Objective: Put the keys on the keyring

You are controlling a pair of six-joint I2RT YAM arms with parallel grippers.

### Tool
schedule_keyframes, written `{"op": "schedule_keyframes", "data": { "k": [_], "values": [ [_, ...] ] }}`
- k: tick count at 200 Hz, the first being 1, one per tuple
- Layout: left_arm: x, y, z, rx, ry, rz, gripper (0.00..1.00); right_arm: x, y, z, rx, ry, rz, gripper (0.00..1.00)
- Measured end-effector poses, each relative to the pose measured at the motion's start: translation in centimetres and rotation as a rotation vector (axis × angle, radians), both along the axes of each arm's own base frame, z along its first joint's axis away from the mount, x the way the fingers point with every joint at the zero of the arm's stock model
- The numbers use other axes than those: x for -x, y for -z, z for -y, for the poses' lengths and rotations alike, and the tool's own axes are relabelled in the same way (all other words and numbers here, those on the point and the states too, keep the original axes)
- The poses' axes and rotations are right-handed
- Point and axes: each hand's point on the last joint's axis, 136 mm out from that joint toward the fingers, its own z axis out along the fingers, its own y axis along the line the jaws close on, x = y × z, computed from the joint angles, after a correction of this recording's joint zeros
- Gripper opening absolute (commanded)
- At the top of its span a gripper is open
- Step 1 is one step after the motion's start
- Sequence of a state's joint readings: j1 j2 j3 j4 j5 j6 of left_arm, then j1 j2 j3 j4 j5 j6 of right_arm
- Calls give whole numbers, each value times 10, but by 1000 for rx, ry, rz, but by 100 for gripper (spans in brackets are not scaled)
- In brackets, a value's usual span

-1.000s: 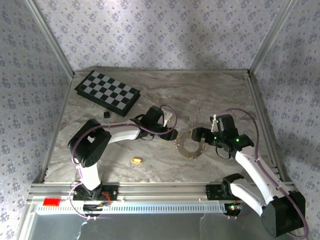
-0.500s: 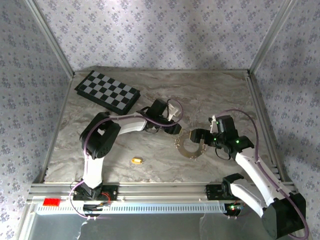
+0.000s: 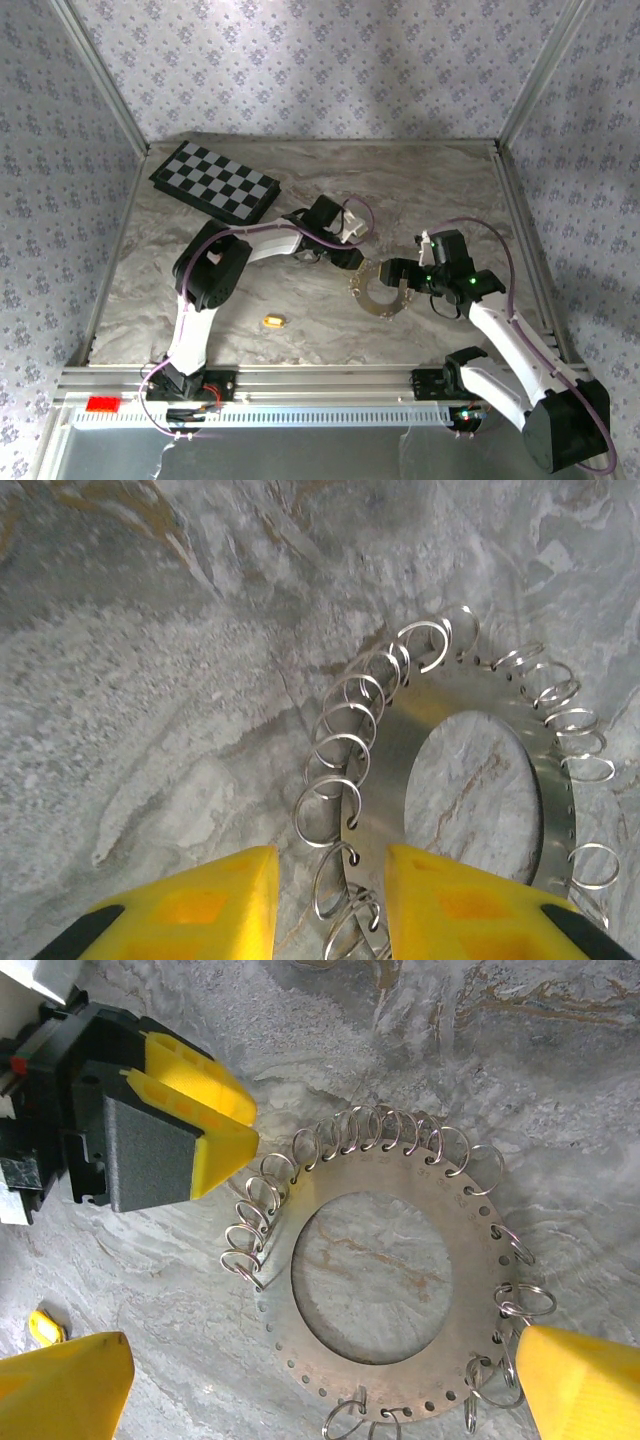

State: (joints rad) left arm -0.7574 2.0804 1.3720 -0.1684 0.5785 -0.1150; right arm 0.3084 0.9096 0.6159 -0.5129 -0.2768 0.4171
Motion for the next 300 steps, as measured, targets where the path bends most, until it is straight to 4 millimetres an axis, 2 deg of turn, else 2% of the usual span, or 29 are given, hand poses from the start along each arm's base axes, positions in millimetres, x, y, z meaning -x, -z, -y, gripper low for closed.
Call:
{"op": "schedule_keyframes", "data": {
  "k": [47, 114, 140, 223, 300],
  "values": [
    [6, 11, -4, -26, 23, -24, 31, 1, -3, 2, 4, -4, 14, 100],
    [9, 7, -1, -7, 52, -26, 29, 1, -8, 7, 2, 12, 29, 100],
    [10, 9, -1, -7, 57, -28, 29, 0, -13, 10, -7, 25, 49, 100],
    [11, 14, 2, 0, 82, -37, 28, -1, -14, 12, -15, 31, 48, 100],
    [13, 18, 2, -6, 95, -52, 22, -2, -14, 14, -19, 33, 48, 100]
  ]
}}
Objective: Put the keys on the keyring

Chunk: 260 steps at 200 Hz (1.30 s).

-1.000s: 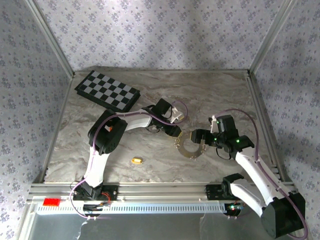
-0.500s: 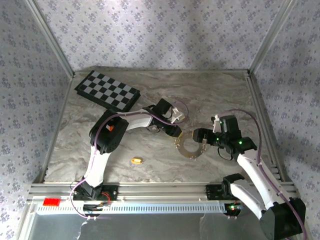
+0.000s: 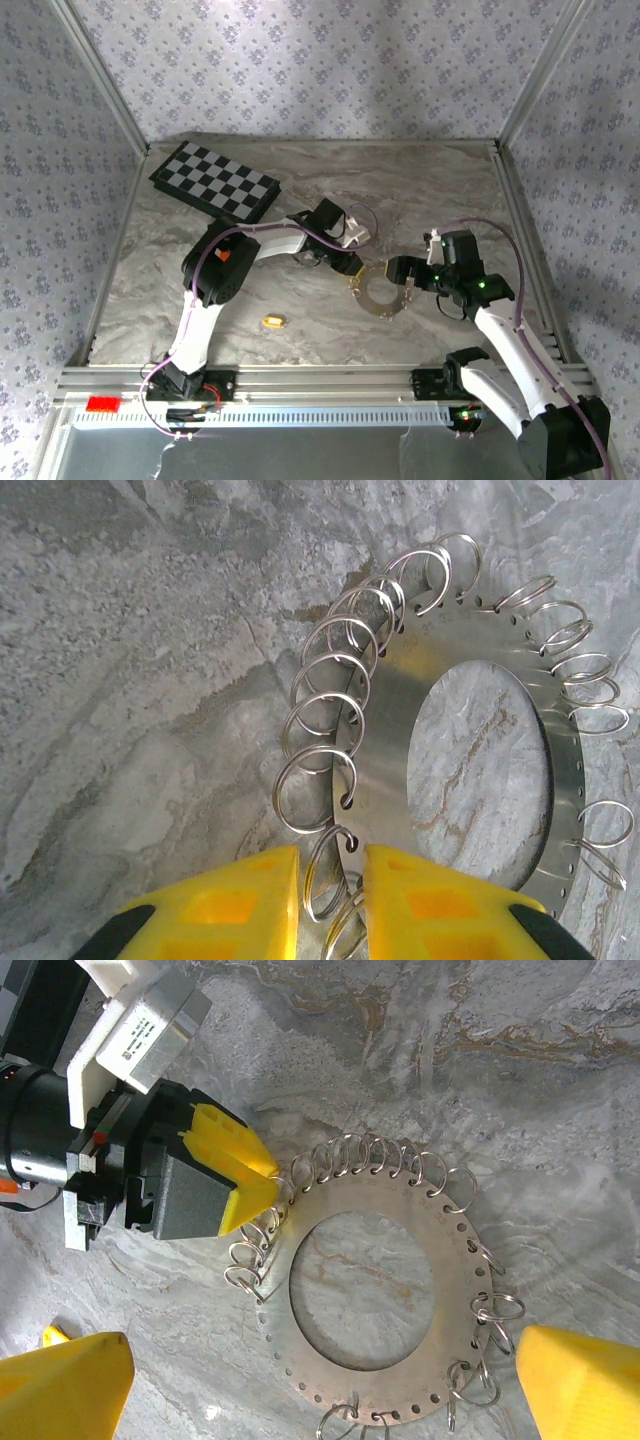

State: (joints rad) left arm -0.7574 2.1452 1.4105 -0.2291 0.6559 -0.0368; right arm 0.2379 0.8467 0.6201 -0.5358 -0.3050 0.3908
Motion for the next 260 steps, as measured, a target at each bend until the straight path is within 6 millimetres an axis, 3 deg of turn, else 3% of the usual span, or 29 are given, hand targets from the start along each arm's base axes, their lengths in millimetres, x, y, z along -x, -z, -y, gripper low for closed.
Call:
{"op": "schedule_keyframes", "data": {
  "k": [131, 260],
  "values": [
    [5, -1, 1, 14, 18, -22, 15, -1, -2, 2, 2, -1, 14, 100],
    [15, -3, 4, -2, 46, -6, 1, -1, -9, 3, -5, 3, 41, 100]
  ]
}}
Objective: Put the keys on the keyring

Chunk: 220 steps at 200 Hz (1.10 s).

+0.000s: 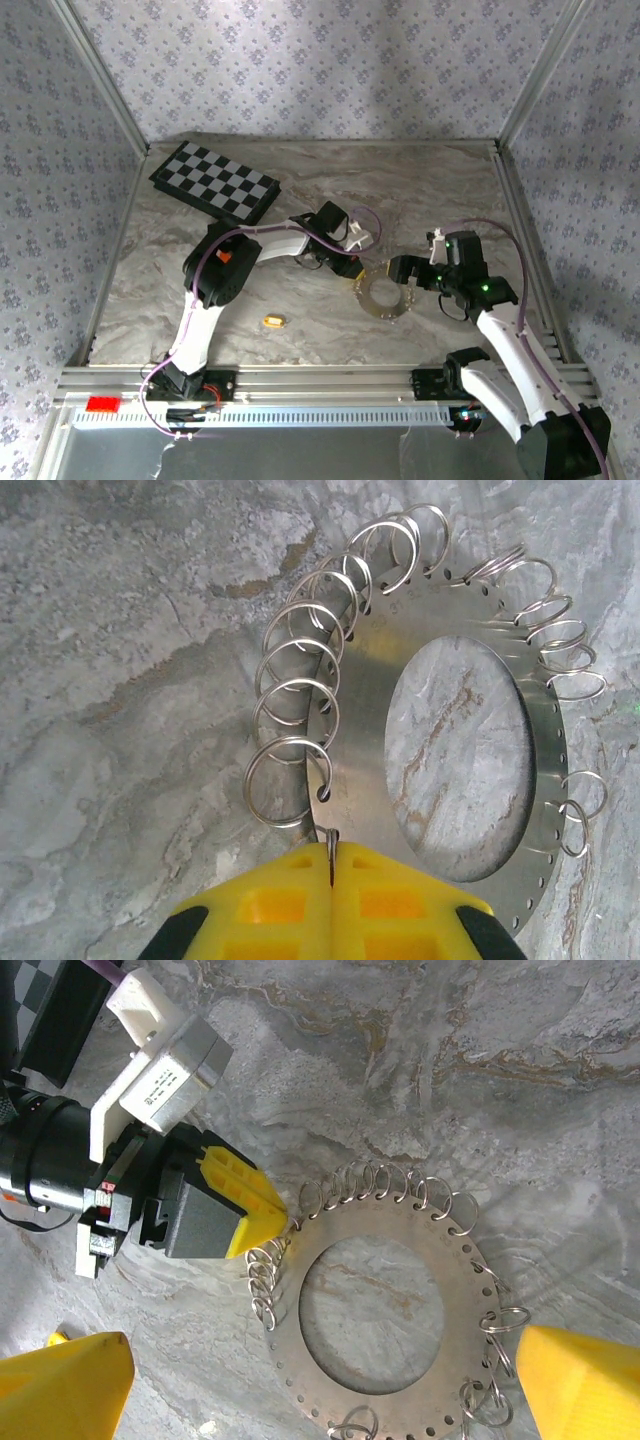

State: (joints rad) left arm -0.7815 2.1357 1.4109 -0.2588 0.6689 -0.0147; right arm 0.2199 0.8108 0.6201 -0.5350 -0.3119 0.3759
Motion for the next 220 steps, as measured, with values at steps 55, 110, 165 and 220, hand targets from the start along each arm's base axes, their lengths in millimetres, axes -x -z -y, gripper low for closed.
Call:
{"op": "schedule_keyframes", "data": {
  "k": [55, 110, 165, 220],
  "values": [
    [6, -42, -3, 15, -10, 115, 0, 3, -13, -2, -27, -13, 46, 100],
    [22, -105, -10, 64, -10, 289, 0, 19, -56, -17, -136, -95, 192, 100],
    [58, -174, -23, 162, 21, 433, 0, 56, -133, -46, -306, -284, 447, 100],
    [95, -253, -50, 361, 53, 538, 0, 88, -192, -65, -416, -462, 635, 90]
  ]
}}
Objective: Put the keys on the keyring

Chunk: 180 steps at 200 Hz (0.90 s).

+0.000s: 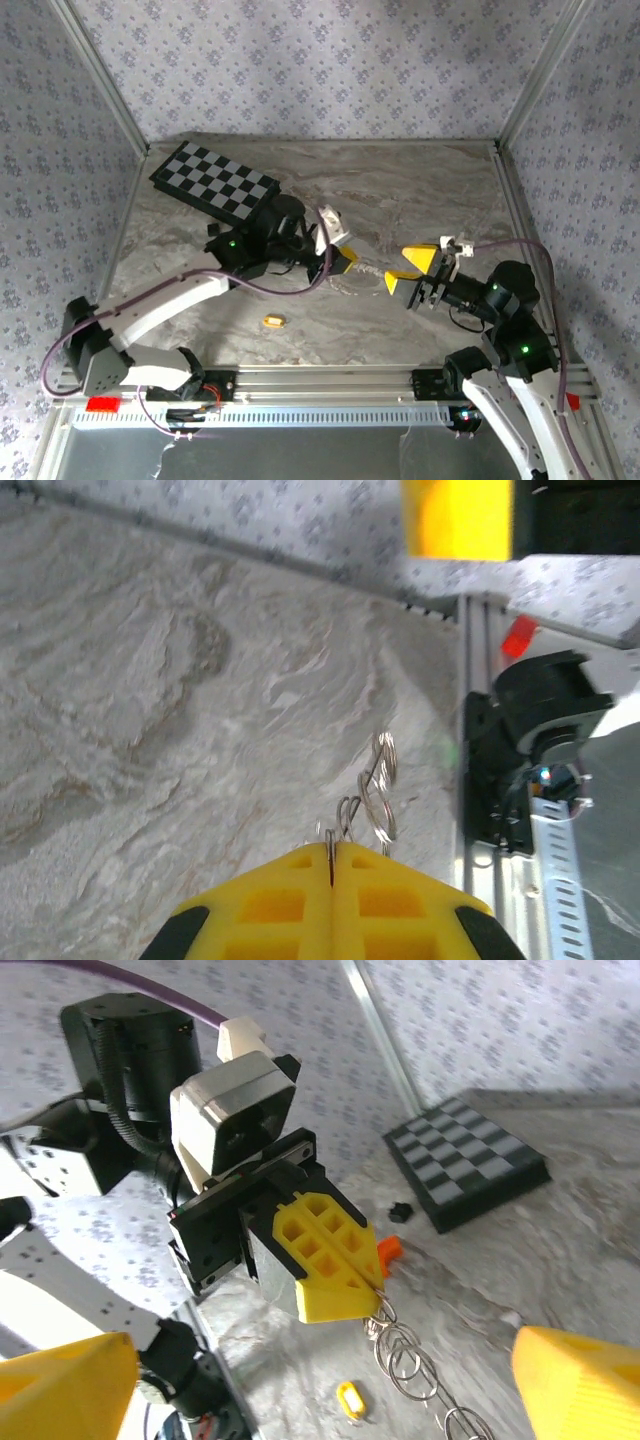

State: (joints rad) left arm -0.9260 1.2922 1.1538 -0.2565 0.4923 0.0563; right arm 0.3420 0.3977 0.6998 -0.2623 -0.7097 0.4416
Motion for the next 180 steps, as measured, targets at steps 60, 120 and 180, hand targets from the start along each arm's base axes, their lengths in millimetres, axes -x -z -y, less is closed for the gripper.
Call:
{"op": "schedule_keyframes", "data": {
  "k": [60, 120, 180],
  "values": [
    [53, -41, -25, 135, 170, 145, 0, 31, -39, -13, -45, -146, 146, 60],
    [91, -53, -37, 191, 313, 282, 0, 45, -45, -23, -7, -225, 200, 45],
    [90, -52, -37, 192, 305, 329, 0, 55, -17, -48, 117, -316, 206, 34]
  ]
}}
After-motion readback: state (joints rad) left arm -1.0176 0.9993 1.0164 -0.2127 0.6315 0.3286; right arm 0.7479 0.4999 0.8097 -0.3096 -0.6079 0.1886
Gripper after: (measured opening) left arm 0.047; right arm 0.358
